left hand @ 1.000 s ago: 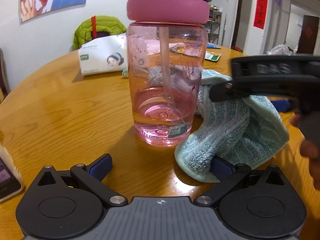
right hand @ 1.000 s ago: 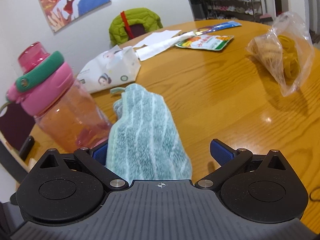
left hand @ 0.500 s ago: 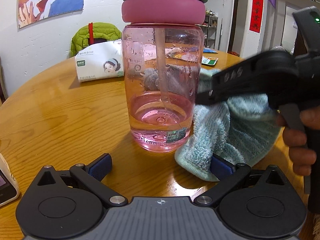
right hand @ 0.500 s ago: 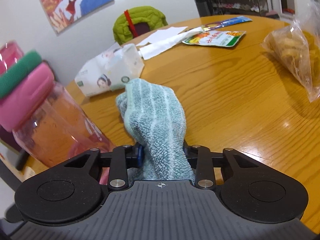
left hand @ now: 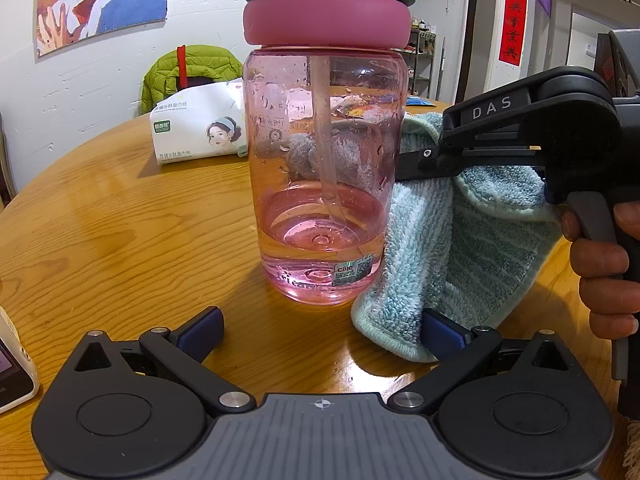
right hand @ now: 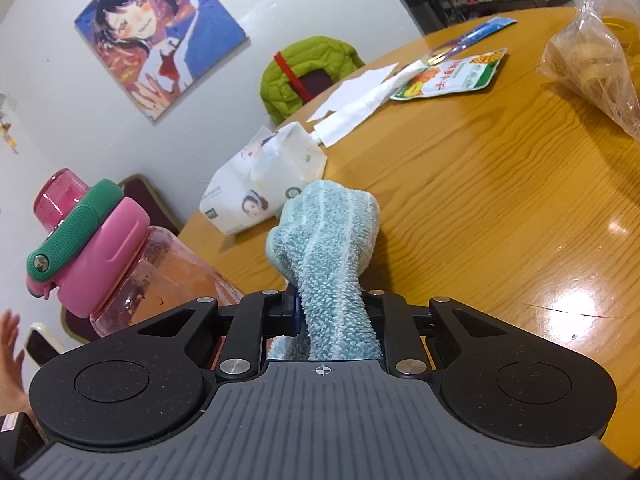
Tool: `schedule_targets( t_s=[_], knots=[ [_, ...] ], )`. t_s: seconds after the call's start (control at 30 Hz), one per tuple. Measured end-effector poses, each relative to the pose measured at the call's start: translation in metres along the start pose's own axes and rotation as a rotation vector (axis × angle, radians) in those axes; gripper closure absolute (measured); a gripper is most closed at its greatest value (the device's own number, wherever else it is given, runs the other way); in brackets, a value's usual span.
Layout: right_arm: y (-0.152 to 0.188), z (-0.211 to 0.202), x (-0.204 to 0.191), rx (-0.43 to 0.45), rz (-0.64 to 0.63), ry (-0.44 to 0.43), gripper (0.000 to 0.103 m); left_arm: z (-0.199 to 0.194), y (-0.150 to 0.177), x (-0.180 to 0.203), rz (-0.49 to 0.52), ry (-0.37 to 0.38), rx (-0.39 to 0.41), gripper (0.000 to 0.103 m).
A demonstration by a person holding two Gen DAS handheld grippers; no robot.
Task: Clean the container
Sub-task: 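Grasp the pink bottle with the left tool while the right tool grasps the blue towel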
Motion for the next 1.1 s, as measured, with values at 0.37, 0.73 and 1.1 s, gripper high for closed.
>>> schedule_targets(
  t_s=[0.37, 0.73, 1.1],
  knots=[
    [-0.002, -0.006, 0.008, 0.001, 0.029, -0.028, 0.083, 0.000, 0.000, -0.001, 0.000, 0.000, -0.001, 0.000],
    [-0.001, -0.009, 0.004, 0.037, 0.004, -0.027, 0.083, 0.000, 0.000, 0.000, 0.000, 0.000, -0.001, 0.000],
    [-0.003, -0.016, 0.008, 0.053, 0.013, -0.044, 0.082, 0.005, -0.004, 0.003, 0.007, 0.009, -0.003, 0.000]
  ],
)
Point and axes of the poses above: each gripper's, at about its wrist camera, not at the fingertips, and z roughly the way its jaws point, x to its right, y to its underside, the point moved 5 cm from there along z, roughly the way its jaws point, and after that the axes turned 15 degrees about y, right-handed, at the moved point
